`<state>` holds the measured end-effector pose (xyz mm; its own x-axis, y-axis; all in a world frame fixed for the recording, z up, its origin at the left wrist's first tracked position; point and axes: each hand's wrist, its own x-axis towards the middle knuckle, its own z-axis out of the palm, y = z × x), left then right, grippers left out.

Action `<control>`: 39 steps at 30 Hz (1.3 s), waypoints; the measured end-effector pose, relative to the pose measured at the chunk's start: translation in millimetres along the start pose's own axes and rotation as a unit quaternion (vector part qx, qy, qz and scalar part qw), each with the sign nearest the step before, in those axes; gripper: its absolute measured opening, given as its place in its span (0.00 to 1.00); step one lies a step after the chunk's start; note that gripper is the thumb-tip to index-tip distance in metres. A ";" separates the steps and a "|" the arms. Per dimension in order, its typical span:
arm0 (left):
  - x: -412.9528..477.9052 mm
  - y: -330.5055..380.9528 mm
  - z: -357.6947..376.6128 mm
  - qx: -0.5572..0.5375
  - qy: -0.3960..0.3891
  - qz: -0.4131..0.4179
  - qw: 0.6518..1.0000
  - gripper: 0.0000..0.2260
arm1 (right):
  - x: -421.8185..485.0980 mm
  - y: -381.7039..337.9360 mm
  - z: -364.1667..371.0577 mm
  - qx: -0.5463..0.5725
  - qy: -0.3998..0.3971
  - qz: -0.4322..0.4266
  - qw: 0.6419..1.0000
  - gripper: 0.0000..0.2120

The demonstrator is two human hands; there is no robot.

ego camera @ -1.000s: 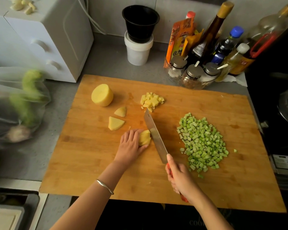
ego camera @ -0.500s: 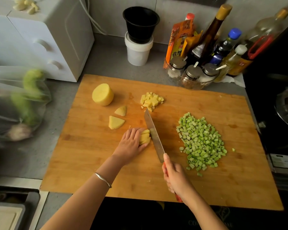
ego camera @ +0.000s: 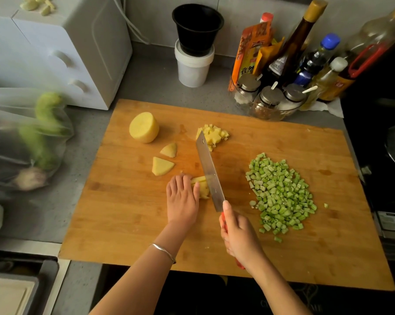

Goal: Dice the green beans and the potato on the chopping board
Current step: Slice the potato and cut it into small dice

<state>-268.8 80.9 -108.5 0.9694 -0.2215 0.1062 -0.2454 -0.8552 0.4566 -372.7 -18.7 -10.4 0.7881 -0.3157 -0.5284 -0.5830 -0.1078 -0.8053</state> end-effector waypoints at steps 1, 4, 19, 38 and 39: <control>0.1 -0.1 0.4 0.002 0.004 0.001 1.000 0.18 | 0.6 -0.3 0.0 -0.003 -0.001 0.001 1.000 0.27; 0.1 -1.3 1.9 0.001 0.019 0.016 1.000 0.14 | 2.2 1.0 2.6 -0.028 -0.001 0.010 1.000 0.27; 0.8 -2.0 -4.3 -0.054 -0.014 0.011 0.998 0.17 | 26.4 -2.9 16.4 -0.047 0.037 0.039 0.997 0.27; 7.5 -16.6 -31.0 -0.168 -0.009 -0.061 0.984 0.12 | 11.6 -10.6 15.2 -0.045 -0.002 0.003 0.999 0.27; 7.6 -16.2 -30.9 -0.166 -0.009 -0.062 0.984 0.12 | 12.5 -10.7 15.6 -0.048 0.000 0.009 0.999 0.27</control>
<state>-257.2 107.6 -87.8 0.9907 -0.1354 0.0169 -0.1048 -0.6760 0.7294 -353.5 -6.8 -12.6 0.7776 -0.3175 -0.5428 -0.6133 -0.1927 -0.7660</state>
